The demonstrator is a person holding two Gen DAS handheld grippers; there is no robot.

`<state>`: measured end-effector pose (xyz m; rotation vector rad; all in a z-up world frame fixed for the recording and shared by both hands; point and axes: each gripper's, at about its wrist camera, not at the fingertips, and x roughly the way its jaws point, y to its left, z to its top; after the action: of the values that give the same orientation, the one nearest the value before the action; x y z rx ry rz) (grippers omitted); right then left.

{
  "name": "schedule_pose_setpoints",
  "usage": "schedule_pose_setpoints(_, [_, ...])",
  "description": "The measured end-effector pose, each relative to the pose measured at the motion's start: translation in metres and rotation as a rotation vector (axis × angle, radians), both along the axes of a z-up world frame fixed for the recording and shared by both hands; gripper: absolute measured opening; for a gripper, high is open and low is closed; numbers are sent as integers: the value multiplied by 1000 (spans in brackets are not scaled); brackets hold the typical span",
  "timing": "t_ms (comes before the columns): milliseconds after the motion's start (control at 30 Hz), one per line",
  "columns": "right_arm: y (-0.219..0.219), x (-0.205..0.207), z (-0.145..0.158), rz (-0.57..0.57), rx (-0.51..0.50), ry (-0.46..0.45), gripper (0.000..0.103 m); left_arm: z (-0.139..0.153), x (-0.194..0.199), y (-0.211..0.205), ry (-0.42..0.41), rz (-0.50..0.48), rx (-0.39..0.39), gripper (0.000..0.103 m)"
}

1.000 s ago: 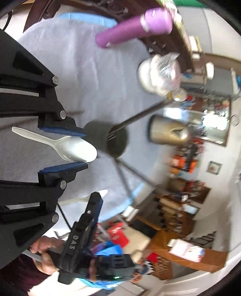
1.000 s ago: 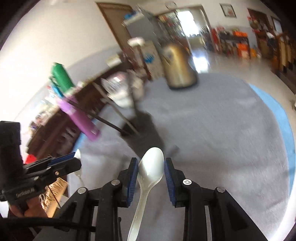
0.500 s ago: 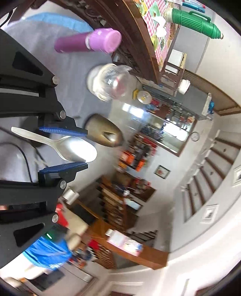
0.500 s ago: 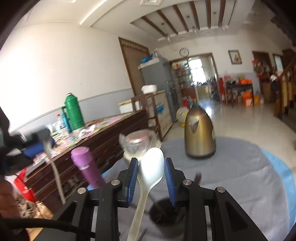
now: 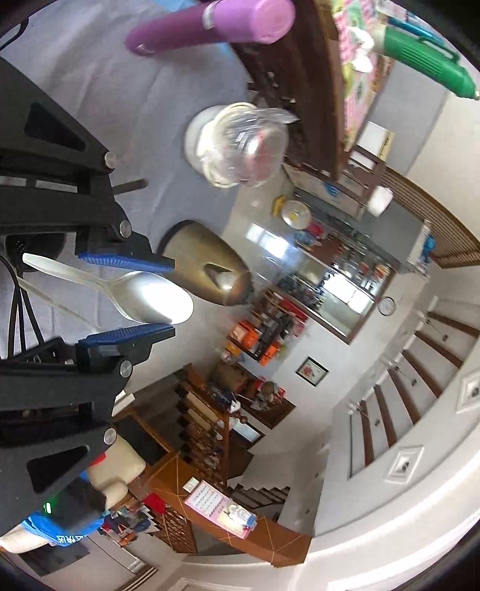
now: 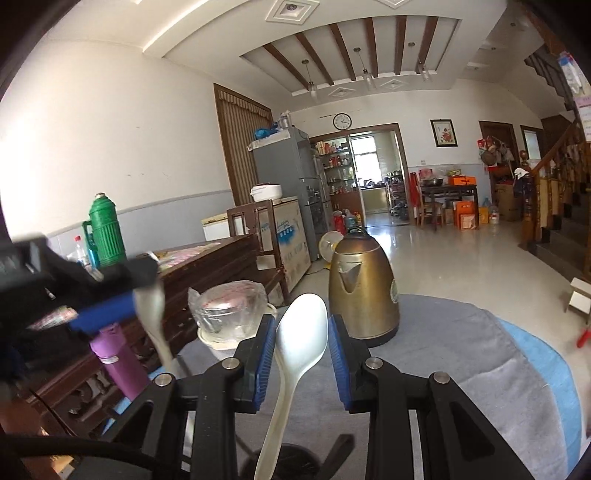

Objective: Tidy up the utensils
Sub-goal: 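Carry the spoon above the dark green cup with the right gripper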

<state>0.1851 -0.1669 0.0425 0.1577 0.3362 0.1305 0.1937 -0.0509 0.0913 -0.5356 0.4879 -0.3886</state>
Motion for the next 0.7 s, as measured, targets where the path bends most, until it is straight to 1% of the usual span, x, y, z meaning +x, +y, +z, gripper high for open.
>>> schedule_pose_setpoints(67, [-3, 2, 0, -5, -6, -5, 31, -7, 5, -8, 5, 6, 33, 30])
schedule_pose_setpoints(133, [-6, 2, 0, -12, -11, -8, 31, -13, 7, -11, 9, 11, 49, 30])
schedule_pose_setpoints(233, [-10, 4, 1, -13, 5, -7, 31, -19, 11, -13, 28, 5, 45, 30])
schedule_pose_setpoints(333, [-11, 7, 0, -16, 11, 1, 31, -25, 11, -14, 45, 5, 63, 30])
schedule_pose_setpoints(433, [-11, 5, 0, -19, 5, -3, 31, -29, 6, -13, 56, 1, 64, 30])
schedule_pose_setpoints(567, [-11, 5, 1, -29, 7, -2, 31, -30, 2, -9, 81, -32, 56, 30])
schedule_pose_setpoints(700, [-8, 3, 6, -26, -2, -1, 31, -21, -8, 4, 75, -31, 30, 30])
